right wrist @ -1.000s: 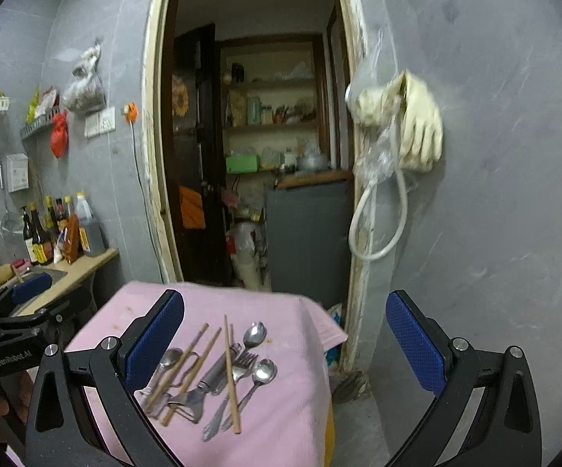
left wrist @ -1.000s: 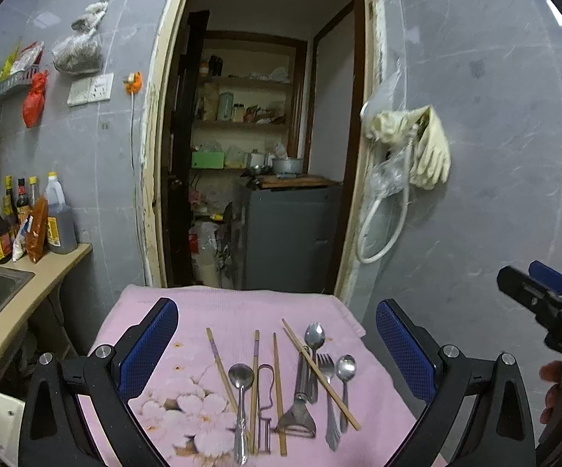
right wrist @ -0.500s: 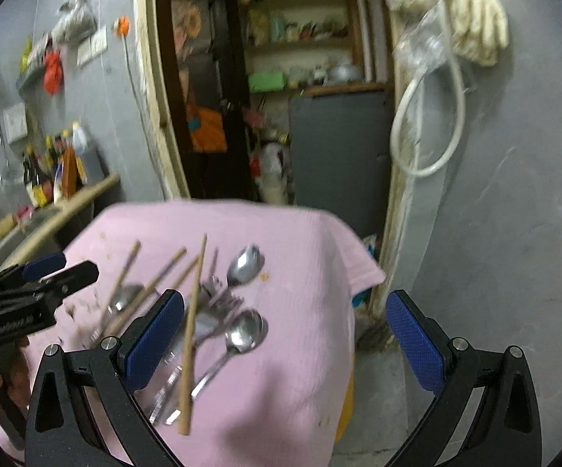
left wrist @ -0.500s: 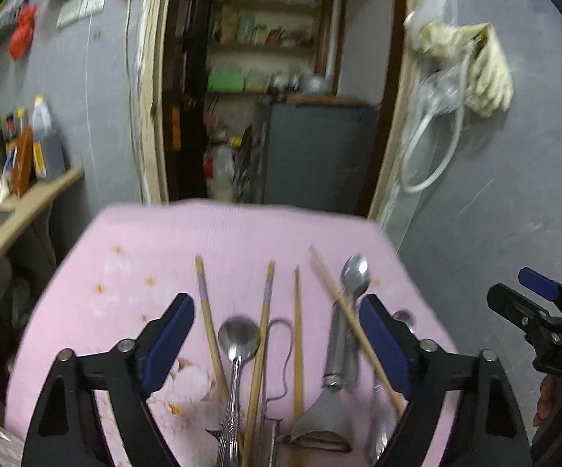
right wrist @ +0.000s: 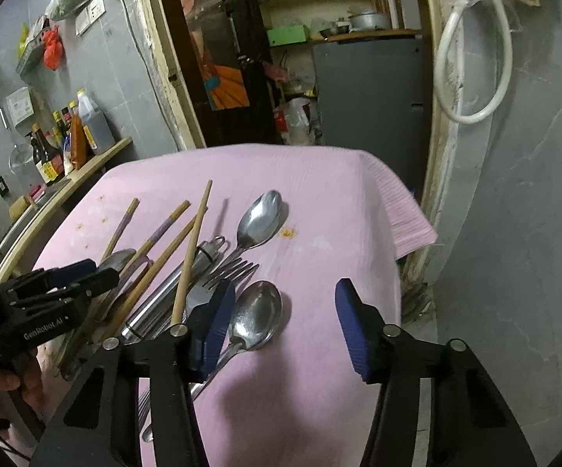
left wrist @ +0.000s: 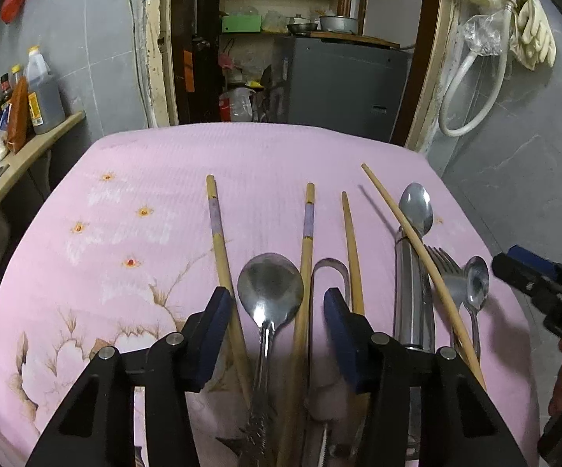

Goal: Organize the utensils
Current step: 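Grasp a large silver spoon with the left tool while the right tool grasps a small spoon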

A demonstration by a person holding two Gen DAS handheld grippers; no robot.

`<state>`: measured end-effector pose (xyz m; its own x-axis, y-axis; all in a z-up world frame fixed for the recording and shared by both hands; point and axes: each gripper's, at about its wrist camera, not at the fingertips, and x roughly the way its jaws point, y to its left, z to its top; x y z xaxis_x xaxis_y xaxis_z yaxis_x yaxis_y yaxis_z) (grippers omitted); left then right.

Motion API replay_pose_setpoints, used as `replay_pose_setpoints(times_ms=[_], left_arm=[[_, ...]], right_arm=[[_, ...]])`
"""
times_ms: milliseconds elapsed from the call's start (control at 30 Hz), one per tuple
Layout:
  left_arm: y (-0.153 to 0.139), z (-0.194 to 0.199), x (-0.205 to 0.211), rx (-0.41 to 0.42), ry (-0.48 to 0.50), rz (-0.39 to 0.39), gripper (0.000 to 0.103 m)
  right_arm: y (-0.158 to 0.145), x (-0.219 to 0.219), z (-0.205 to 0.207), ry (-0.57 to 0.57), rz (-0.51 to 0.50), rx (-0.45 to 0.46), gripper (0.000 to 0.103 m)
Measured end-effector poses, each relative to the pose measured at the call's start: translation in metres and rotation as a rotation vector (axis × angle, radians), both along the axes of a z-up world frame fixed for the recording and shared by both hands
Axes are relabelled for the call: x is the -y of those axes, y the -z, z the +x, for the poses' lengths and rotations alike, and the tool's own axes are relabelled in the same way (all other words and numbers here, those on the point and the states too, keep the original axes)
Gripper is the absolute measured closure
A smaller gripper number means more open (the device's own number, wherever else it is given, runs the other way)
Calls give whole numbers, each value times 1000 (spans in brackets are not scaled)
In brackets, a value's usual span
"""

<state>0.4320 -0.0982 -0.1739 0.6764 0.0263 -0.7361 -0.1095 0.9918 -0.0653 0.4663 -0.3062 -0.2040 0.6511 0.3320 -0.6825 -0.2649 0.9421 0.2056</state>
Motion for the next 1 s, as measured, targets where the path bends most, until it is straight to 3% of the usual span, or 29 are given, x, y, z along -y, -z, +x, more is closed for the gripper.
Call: replay_pose_setpoints(times_ms=[200,300,467,533,600,700,1000], left_arm=[[1,5,-7,-22,-2,-19,67],[3,6,-7,-51,15,-18,69],[4,4,-10,-81,18,-29,80],[3,5,-14,-96,18,-51,88],[1,5,-20,-101,16,-108,89],[-1,3,-24,-84,17,-156,95],[-17,-19,-20,-55,31,-174,96]], right_arm=[[6,-4,7,-20,19,-38,72],[11,-6,9,-52,21,-67,72],[17,-7,13,-84,40,-96,72],[17,-6,14,-85,45,-100,76],[17,-7,14,-88,47,-106,89],[15,-9,12,-88,48,-98,97],[-14,-7,-12,-102,55,-43,100]])
